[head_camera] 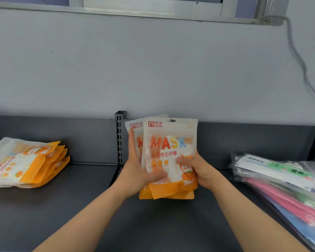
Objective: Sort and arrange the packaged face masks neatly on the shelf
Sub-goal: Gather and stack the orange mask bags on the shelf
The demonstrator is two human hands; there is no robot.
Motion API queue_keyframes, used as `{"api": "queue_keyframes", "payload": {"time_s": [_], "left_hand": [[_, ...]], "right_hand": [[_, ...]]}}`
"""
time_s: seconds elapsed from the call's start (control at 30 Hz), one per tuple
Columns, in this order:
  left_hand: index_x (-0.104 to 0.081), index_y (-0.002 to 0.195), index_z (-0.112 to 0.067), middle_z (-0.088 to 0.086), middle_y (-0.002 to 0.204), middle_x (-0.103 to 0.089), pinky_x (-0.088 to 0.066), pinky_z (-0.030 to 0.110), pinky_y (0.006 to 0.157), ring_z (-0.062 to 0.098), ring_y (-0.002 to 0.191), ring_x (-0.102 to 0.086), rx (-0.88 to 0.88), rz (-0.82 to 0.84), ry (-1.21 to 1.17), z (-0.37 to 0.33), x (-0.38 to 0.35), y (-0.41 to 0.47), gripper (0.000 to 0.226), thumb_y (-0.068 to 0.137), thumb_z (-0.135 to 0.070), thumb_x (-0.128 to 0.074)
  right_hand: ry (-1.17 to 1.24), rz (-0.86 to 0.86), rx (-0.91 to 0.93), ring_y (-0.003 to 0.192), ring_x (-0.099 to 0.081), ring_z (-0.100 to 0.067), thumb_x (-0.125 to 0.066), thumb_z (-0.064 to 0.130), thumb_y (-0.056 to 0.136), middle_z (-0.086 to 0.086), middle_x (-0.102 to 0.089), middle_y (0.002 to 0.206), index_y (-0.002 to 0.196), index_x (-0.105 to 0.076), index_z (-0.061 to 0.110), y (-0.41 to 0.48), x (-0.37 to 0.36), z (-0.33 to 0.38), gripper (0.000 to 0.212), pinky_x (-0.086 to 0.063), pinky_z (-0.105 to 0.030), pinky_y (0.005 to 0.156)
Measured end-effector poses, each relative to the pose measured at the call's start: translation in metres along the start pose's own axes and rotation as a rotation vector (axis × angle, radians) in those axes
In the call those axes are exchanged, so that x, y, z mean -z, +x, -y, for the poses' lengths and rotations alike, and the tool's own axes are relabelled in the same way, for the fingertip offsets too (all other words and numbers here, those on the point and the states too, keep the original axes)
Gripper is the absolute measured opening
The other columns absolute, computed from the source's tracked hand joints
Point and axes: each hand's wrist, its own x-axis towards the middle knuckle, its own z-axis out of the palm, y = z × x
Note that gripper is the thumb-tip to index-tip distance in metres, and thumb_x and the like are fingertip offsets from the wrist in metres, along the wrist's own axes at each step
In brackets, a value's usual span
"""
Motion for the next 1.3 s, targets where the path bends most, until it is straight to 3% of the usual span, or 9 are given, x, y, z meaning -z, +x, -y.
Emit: {"api": "queue_keyframes", "payload": {"time_s": [0.13, 0.23, 0.37, 0.57, 0.67, 0.83, 1.03, 1.2, 1.3], "left_hand": [[0.024, 0.118, -0.078, -0.022, 0.143, -0.043, -0.054, 0.014, 0.074, -0.004, 0.115, -0.059, -0.002, 0.072, 0.016, 0.003, -0.017, 0.012, 0.142, 0.064, -0.015, -0.091], [0.033, 0.118, -0.074, -0.026, 0.140, -0.043, -0.052, 0.010, 0.073, -0.006, 0.112, -0.060, 0.029, 0.074, 0.074, 0.001, -0.022, 0.022, 0.148, 0.062, -0.020, -0.092], [0.042, 0.123, -0.063, -0.034, 0.125, -0.049, -0.053, 0.013, 0.076, -0.006, 0.106, -0.063, 0.058, 0.055, 0.159, -0.002, -0.023, 0.039, 0.155, 0.060, -0.022, -0.093], [0.025, 0.145, -0.046, -0.003, 0.134, -0.057, -0.057, 0.047, 0.089, 0.017, 0.116, -0.064, 0.104, 0.114, 0.014, 0.010, -0.026, 0.038, 0.153, 0.058, 0.000, -0.092], [0.029, 0.144, -0.045, -0.013, 0.131, -0.057, -0.058, 0.040, 0.088, 0.010, 0.114, -0.064, 0.128, 0.100, -0.005, 0.012, -0.026, 0.036, 0.154, 0.059, -0.005, -0.092], [-0.010, 0.146, -0.036, -0.006, 0.130, -0.058, -0.059, 0.028, 0.076, 0.009, 0.111, -0.065, 0.147, 0.163, 0.035, 0.017, -0.030, 0.032, 0.119, 0.064, -0.002, -0.089], [-0.030, 0.140, -0.033, -0.006, 0.120, -0.066, -0.060, 0.029, 0.072, 0.010, 0.103, -0.069, 0.182, 0.083, -0.024, 0.022, -0.028, 0.036, 0.099, 0.066, 0.000, -0.086], [-0.029, 0.143, -0.037, -0.010, 0.119, -0.067, -0.059, 0.027, 0.072, 0.008, 0.105, -0.068, 0.177, 0.054, -0.074, 0.030, -0.032, 0.029, 0.089, 0.079, 0.005, -0.074], [-0.018, 0.146, -0.038, -0.007, 0.130, -0.059, -0.059, 0.036, 0.084, 0.012, 0.112, -0.065, 0.155, 0.048, -0.064, 0.025, -0.040, 0.026, 0.091, 0.084, 0.002, -0.070]], "right_hand": [[-0.060, -0.022, -0.034, 0.108, -0.066, -0.032, -0.079, 0.011, 0.067, -0.012, -0.067, 0.121, 0.136, -0.042, 0.017, -0.012, 0.017, 0.002, 0.079, -0.057, -0.041, 0.078], [-0.083, -0.076, 0.017, 0.106, -0.067, -0.033, -0.085, 0.018, 0.062, -0.011, -0.069, 0.117, 0.130, -0.050, 0.016, -0.018, 0.024, 0.002, 0.076, -0.058, -0.042, 0.077], [-0.230, -0.188, 0.159, 0.104, -0.069, -0.025, -0.092, 0.027, 0.055, -0.005, -0.071, 0.115, 0.123, -0.058, 0.020, -0.020, 0.029, 0.007, 0.077, -0.059, -0.036, 0.076], [-0.376, -0.090, 0.181, 0.112, -0.065, -0.021, -0.090, 0.012, 0.061, -0.004, -0.068, 0.120, 0.128, -0.052, 0.017, -0.024, 0.035, -0.012, 0.078, -0.057, -0.032, 0.083], [-0.364, 0.004, 0.074, 0.113, -0.064, -0.021, -0.089, 0.013, 0.061, -0.004, -0.068, 0.121, 0.131, -0.050, 0.017, -0.024, 0.039, -0.004, 0.080, -0.055, -0.027, 0.082], [-0.337, 0.036, -0.048, 0.113, -0.064, -0.020, -0.080, 0.001, 0.071, -0.004, -0.068, 0.122, 0.134, -0.048, 0.015, -0.025, 0.042, -0.012, 0.072, -0.055, -0.033, 0.088], [-0.280, -0.061, 0.055, 0.114, -0.063, -0.024, -0.086, 0.004, 0.064, -0.008, -0.066, 0.124, 0.132, -0.049, 0.018, -0.021, 0.037, -0.013, 0.079, -0.054, -0.044, 0.093], [-0.169, -0.097, 0.032, 0.113, -0.064, -0.028, -0.082, 0.011, 0.070, -0.009, -0.065, 0.126, 0.135, -0.045, 0.019, -0.025, 0.041, -0.018, 0.075, -0.054, -0.048, 0.091], [-0.156, -0.236, 0.020, 0.107, -0.067, -0.023, -0.077, 0.015, 0.078, -0.004, -0.067, 0.123, 0.132, -0.048, 0.024, -0.021, 0.034, -0.021, 0.062, -0.055, -0.049, 0.090]]}}
